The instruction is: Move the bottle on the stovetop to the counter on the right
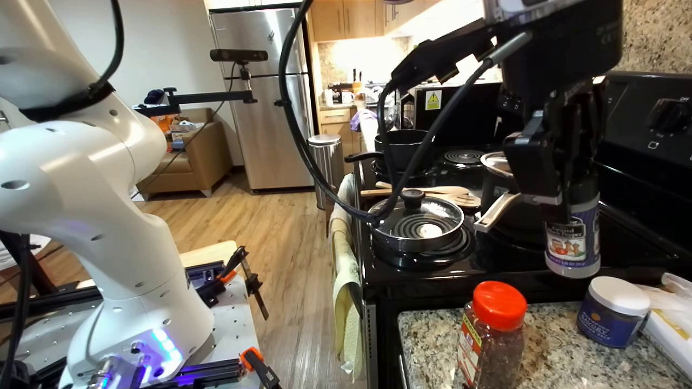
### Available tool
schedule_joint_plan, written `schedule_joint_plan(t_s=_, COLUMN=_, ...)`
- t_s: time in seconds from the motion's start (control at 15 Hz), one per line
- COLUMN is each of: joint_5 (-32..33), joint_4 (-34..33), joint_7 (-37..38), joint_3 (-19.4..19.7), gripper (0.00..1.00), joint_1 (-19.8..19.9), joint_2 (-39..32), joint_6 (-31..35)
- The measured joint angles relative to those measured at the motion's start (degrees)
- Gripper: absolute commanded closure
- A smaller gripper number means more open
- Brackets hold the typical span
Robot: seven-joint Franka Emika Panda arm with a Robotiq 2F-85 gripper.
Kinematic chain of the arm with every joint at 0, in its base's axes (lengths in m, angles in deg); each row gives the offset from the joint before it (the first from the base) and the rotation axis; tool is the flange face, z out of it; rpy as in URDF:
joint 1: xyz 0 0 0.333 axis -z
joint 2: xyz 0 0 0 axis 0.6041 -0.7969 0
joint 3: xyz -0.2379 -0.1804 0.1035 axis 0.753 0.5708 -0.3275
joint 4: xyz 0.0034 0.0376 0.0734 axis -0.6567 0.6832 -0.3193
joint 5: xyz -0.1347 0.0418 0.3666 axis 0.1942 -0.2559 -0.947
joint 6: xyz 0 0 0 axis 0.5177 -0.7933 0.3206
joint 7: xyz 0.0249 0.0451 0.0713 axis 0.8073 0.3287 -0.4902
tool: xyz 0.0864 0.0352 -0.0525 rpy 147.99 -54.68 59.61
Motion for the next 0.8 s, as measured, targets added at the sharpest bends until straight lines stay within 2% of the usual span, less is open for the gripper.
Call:
schedule_joint_plan(t_s=0.2, joint_5=-0.19, joint_4=-0.53, joint_7=1.79, joint_3=0.36, gripper=0.75, joint_1=0.28, joint_2=-0.81, joint_6=-0.19)
schedule_joint_plan(t_s=0.6, joint_5=-8.13, joint_4=-3.20, joint_7=2.37, joint_3=4.77, gripper=0.75, joint_1=0.97, joint_2=-6.33, joint_6=-2.94)
schedule_joint_plan(t_s=0.8, joint_5=-10.02, joint_4=-4.61, joint_7=2.48, joint_3=6.33, gripper=0.75, joint_1=1.16, joint_2=-9.29, joint_6=-4.56)
